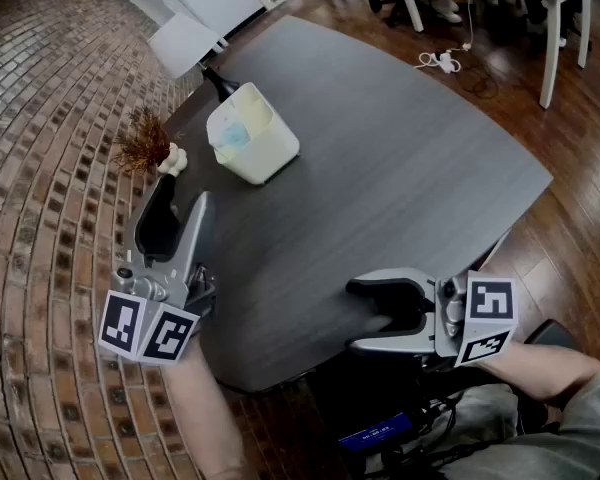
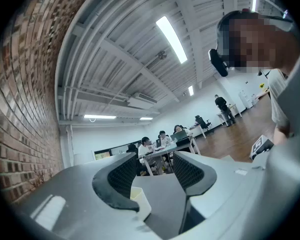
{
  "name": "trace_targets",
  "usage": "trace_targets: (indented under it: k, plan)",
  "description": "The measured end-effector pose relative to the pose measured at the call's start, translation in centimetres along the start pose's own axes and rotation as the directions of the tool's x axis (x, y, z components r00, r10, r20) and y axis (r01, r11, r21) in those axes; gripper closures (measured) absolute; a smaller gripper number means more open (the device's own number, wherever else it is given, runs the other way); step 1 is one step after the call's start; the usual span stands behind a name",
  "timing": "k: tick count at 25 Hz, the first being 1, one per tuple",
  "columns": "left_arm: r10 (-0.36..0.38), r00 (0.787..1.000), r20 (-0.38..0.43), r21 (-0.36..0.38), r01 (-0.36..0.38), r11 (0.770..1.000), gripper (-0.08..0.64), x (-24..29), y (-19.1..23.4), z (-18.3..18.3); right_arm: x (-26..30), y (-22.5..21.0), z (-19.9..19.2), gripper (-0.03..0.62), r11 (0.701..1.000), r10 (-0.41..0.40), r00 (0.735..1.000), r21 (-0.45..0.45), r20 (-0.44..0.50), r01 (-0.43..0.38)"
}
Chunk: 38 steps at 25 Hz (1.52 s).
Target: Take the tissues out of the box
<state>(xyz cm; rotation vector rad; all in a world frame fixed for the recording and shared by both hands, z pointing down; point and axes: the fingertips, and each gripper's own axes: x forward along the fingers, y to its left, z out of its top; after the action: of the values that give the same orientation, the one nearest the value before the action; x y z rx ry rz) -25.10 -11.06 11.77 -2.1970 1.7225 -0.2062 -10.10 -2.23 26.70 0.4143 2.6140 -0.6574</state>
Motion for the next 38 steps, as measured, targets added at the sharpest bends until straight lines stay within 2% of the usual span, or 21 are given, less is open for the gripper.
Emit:
trace_targets:
  k: [2, 4, 6, 9, 12, 15, 18, 20, 24, 25, 26, 29, 31, 32, 34, 38]
  plan:
    - [-0.002, 0.999, -0.049, -0.011, 0.001, 1.000, 0.319, 2.2, 1.7, -0.7, -0.7, -0.5, -0.3, 0.279, 1.000, -0.012, 1.000, 0.005, 0.001, 0.012]
    - [-0.041, 0.988, -0.149, 0.005, 0.042, 0.999, 0.302, 4.4, 2.9, -2.6, -1.1, -0.5, -0.2, 0.278, 1.000, -0.016, 1.000, 0.019, 0.005, 0.016]
    - [-0.106, 0.948, -0.300, 0.037, 0.123, 0.992, 0.159, 6.5, 3.9, -6.1, -1.4, -0.7, 0.0, 0.278, 0.999, -0.024, 1.000, 0.029, 0.007, 0.024]
    - [-0.147, 0.846, -0.513, 0.072, 0.213, 0.975, 0.127, 8.9, 6.7, -11.7, -1.6, -0.9, 0.3, 0.279, 0.999, -0.029, 0.999, 0.028, 0.015, 0.029]
    - [-0.113, 0.740, -0.663, 0.122, 0.256, 0.959, 0.127, 10.4, 10.5, -15.8, -1.6, -1.1, 0.7, 0.279, 0.999, -0.028, 0.999, 0.031, 0.030, 0.027]
    - [-0.102, 0.670, -0.735, 0.155, 0.313, 0.937, 0.127, 12.4, 13.0, -18.0, -1.8, -1.5, 1.1, 0.279, 0.998, -0.038, 0.998, 0.043, 0.050, 0.036]
    - [-0.117, 0.599, -0.792, 0.143, 0.370, 0.918, 0.098, 14.6, 14.4, -20.0, -2.2, -2.2, 1.5, 0.279, 0.997, -0.057, 0.997, 0.057, 0.061, 0.053]
    - [-0.131, 0.526, -0.840, 0.121, 0.419, 0.900, 0.046, 15.5, 14.9, -21.8, -2.4, -2.5, 1.7, 0.279, 0.996, -0.061, 0.996, 0.066, 0.067, 0.056]
    - [-0.163, 0.358, -0.919, 0.042, 0.500, 0.865, -0.003, 15.8, 15.4, -25.4, -2.6, -2.9, 2.5, 0.284, 0.996, -0.067, 0.994, 0.062, 0.090, 0.061]
    - [-0.161, 0.327, -0.931, 0.030, 0.511, 0.859, -0.003, 15.8, 15.6, -26.2, -2.9, -3.2, 2.8, 0.284, 0.996, -0.076, 0.992, 0.061, 0.097, 0.070]
    - [-0.162, 0.306, -0.938, 0.021, 0.516, 0.856, -0.003, 15.9, 15.8, -26.8, -3.1, -3.4, 2.9, 0.284, 0.995, -0.087, 0.991, 0.062, 0.102, 0.081]
    - [-0.216, 0.261, -0.941, -0.049, 0.526, 0.849, -0.015, 15.9, 15.1, -28.1, -3.5, -3.9, 3.2, 0.284, 0.992, -0.113, 0.988, 0.059, 0.109, 0.107]
    - [-0.252, 0.221, -0.942, -0.092, 0.554, 0.828, -0.014, 15.6, 14.0, -29.0, -3.6, -4.1, 3.3, 0.284, 0.992, -0.122, 0.986, 0.055, 0.111, 0.116]
    - [-0.246, 0.211, -0.946, -0.086, 0.569, 0.818, 0.016, 15.5, 13.8, -29.4, -3.6, -4.2, 3.2, 0.284, 0.992, -0.123, 0.986, 0.054, 0.111, 0.118]
    - [-0.223, 0.213, -0.951, -0.061, 0.579, 0.813, 0.048, 15.5, 14.0, -29.6, -3.5, -4.2, 3.1, 0.284, 0.992, -0.122, 0.986, 0.053, 0.109, 0.117]
    - [-0.193, 0.231, -0.954, -0.032, 0.559, 0.829, 0.054, 15.4, 14.3, -29.0, -3.5, -3.9, 2.8, 0.284, 0.993, -0.110, 0.989, 0.046, 0.099, 0.105]
